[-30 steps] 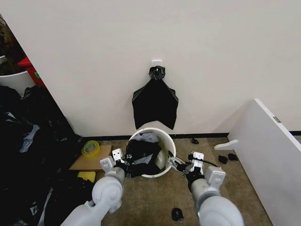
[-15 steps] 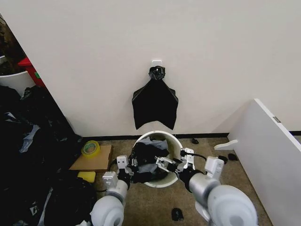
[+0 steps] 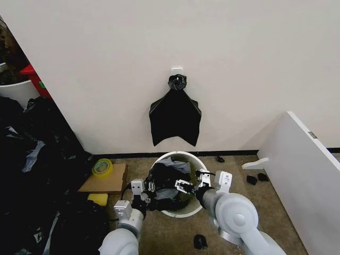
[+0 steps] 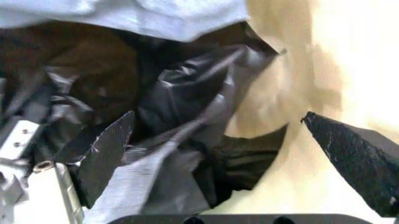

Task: Place the garbage bag over the trash bin.

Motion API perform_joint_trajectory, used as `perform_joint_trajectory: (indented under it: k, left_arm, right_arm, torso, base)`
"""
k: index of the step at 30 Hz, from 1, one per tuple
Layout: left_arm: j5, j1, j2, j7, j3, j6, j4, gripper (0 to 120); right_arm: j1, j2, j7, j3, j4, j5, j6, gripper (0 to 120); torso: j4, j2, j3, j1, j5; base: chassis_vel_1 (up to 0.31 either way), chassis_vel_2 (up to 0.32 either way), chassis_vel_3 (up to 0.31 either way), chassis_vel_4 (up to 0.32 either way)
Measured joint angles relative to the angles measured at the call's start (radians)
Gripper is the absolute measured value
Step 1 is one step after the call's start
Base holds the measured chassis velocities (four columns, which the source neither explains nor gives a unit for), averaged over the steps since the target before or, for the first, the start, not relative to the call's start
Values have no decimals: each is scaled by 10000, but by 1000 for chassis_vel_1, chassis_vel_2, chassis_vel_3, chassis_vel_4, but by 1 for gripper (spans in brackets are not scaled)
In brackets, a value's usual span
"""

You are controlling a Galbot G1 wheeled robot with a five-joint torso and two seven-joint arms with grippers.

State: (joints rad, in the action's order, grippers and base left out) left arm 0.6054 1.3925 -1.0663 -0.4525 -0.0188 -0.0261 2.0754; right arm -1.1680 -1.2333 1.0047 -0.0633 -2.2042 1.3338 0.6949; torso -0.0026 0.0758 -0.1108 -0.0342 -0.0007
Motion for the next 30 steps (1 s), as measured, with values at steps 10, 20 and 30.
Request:
perform_joint_trajectory:
  k: [10,20,30]
  left_arm:
    - [-452,31,-29,130,56,342,-93,4]
    - [-842,102,-6,232,82,529,-155,4]
    - [-899,71,-108,220,203,551,-177,4]
  right_arm:
    - [307,-387,228,10,726,151,-249,97]
    - [528,-801,353,131,1043,354,-277,55]
    - [480,-787,358,186,1080,293,-244,22]
  torso:
    - [0,0,0,0,-1]
    - [2,0,0,0,0]
    - [0,0,0,0,1]
  base:
    - [0,0,0,0]
    - [0,0,0,0]
    - [0,0,0,0]
